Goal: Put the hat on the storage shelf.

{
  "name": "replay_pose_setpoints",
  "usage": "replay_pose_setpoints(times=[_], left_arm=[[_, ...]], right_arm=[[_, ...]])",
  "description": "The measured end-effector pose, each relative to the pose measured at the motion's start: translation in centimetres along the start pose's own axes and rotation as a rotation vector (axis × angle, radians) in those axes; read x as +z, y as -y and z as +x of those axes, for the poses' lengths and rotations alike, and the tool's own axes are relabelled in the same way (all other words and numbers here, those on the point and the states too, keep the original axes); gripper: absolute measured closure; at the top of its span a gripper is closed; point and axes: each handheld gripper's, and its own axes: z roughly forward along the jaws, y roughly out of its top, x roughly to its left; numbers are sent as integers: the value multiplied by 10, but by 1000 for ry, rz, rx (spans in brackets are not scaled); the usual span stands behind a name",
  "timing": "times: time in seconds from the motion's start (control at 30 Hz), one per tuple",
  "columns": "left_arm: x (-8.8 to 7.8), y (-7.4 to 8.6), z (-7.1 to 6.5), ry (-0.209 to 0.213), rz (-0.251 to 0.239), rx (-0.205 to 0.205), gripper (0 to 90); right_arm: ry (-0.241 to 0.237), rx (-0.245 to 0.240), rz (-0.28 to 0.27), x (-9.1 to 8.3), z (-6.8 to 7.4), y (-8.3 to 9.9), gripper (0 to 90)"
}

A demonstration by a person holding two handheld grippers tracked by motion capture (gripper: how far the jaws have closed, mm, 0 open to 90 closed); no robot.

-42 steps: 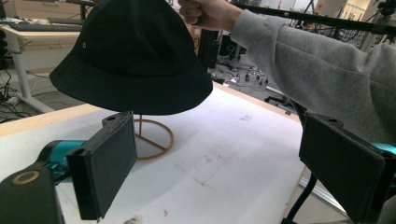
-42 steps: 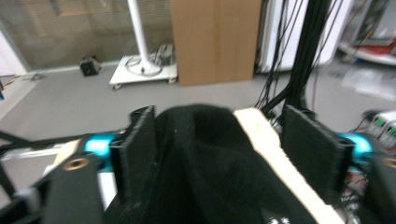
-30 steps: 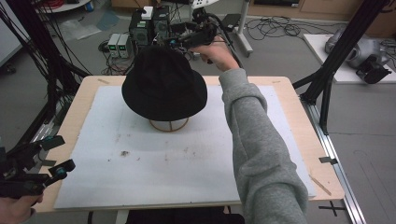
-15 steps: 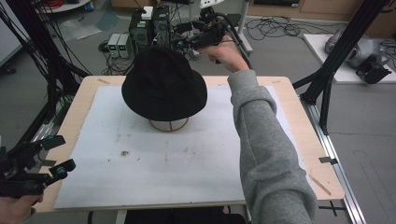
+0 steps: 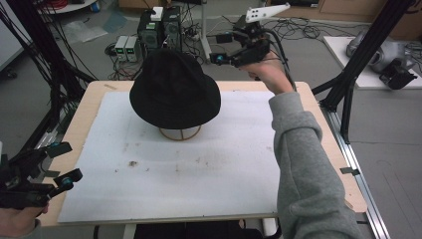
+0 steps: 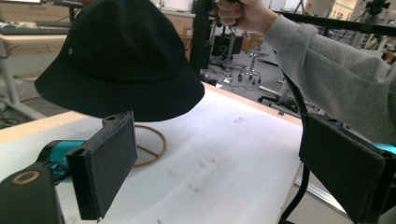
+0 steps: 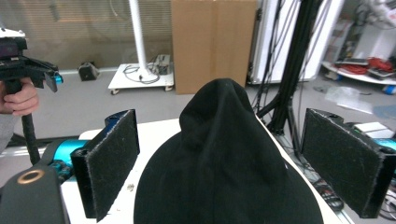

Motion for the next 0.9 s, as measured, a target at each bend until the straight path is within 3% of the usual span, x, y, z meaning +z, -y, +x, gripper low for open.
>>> replay_pose_setpoints(times=[0.13, 0.27, 0.47, 0.57, 0.67, 0.9], left_arm=[[1, -2, 1, 5, -8, 6, 116], [3, -7, -1, -49, 15, 53, 116], [6, -9, 4, -28, -12, 36, 116], [12, -8, 7, -15, -7, 30, 116], [18, -7, 7, -4, 4, 29, 116], [28, -3, 8, -1, 14, 20, 116]], right_arm=[[58, 2, -15, -23, 12, 9, 113], [114, -6, -19, -44, 24, 17, 113], [169, -6, -53, -68, 39, 35, 113], [136, 51, 8, -77, 41, 41, 113], [199, 26, -31, -86, 50, 51, 113], [263, 76, -49, -109, 57, 80, 113]])
